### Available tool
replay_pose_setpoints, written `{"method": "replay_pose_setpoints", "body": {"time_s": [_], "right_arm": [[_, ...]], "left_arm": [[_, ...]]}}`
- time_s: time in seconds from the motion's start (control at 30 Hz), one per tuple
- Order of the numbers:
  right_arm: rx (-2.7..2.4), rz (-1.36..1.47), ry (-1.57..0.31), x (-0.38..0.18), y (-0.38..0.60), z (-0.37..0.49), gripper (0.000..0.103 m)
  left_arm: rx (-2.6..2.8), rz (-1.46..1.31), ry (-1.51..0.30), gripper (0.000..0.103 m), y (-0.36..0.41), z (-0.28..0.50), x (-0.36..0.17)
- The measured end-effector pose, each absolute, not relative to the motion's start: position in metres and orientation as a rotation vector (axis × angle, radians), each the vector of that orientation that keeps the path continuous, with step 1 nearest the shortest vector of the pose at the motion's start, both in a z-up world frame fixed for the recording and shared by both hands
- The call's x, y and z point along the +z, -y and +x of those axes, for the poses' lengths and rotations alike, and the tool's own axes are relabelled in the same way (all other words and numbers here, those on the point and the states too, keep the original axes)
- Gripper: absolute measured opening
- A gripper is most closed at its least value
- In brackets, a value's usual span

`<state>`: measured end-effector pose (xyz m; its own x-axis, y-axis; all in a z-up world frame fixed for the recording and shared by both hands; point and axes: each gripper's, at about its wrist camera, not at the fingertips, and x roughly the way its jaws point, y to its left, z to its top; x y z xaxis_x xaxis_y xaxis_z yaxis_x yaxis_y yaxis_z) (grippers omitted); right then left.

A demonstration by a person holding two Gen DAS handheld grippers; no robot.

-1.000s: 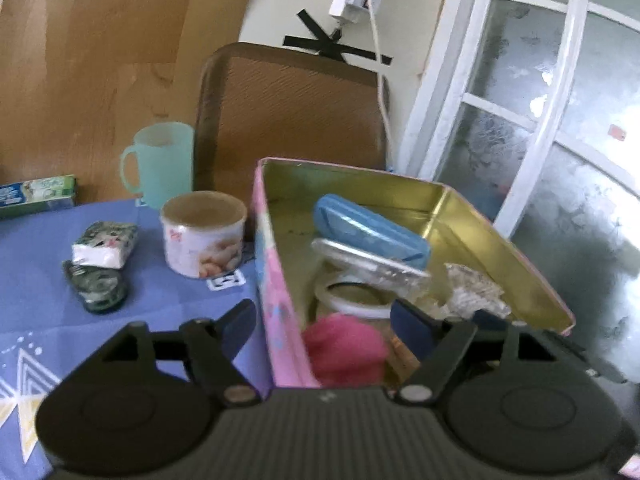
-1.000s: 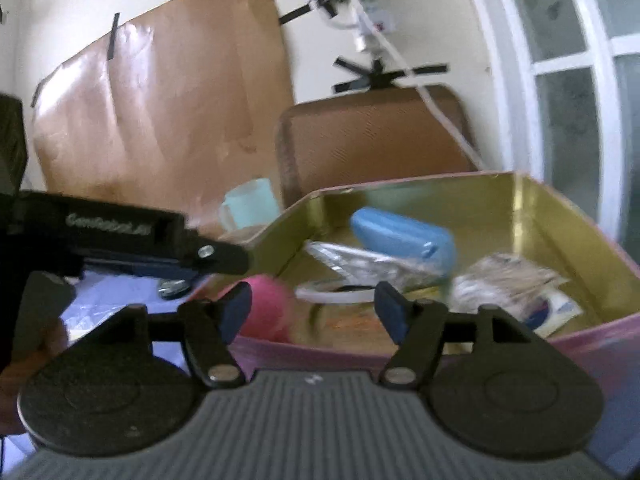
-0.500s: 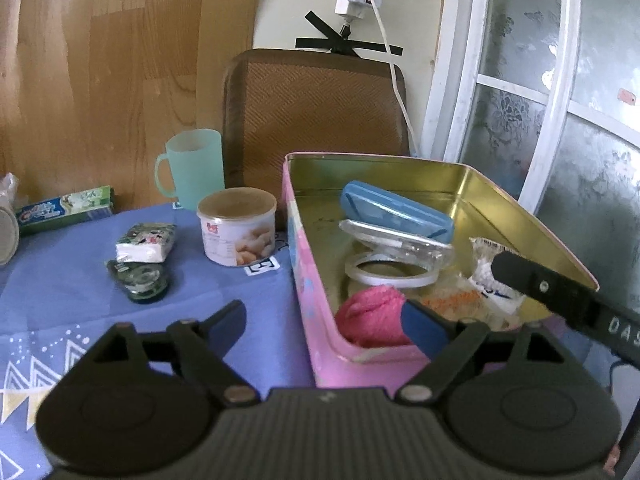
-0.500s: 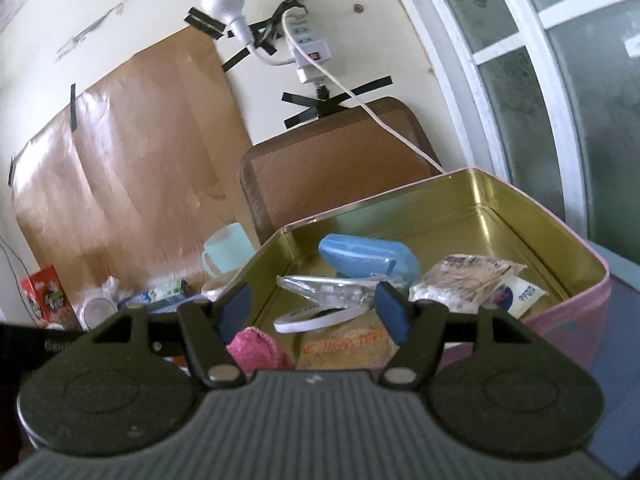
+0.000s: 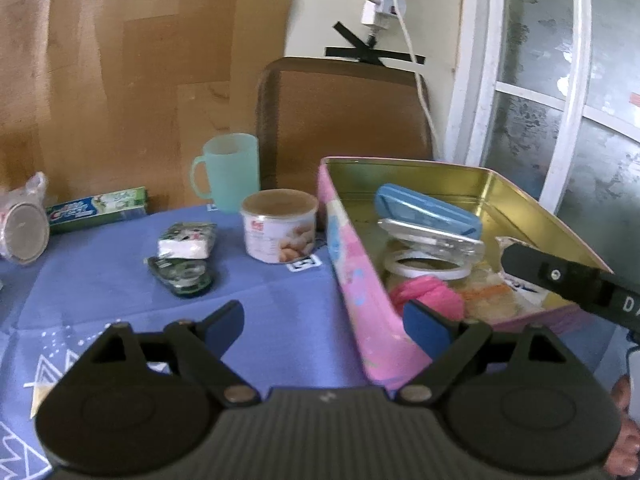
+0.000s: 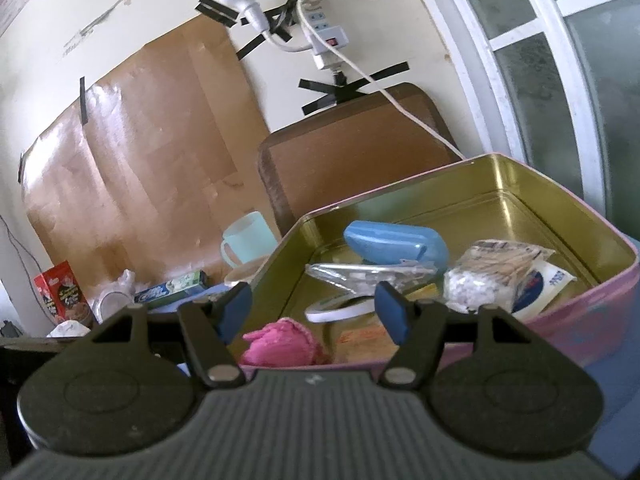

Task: Organize soft objects
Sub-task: 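Withdraw the right gripper from the tin back over the table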

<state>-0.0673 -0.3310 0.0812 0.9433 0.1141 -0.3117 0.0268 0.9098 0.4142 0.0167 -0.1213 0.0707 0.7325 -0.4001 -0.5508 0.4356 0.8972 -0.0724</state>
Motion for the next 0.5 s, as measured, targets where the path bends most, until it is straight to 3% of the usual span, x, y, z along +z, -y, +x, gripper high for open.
{"method": "replay_pose_setpoints", "body": {"time_s": [0.5], "right_arm": [[0.163, 0.288, -0.357, 0.092, 0.265, -0.052, 0.070]], "left_arm": [[-0.266, 0.054, -0.597, 0.091, 0.053, 0.038, 0.045]]}}
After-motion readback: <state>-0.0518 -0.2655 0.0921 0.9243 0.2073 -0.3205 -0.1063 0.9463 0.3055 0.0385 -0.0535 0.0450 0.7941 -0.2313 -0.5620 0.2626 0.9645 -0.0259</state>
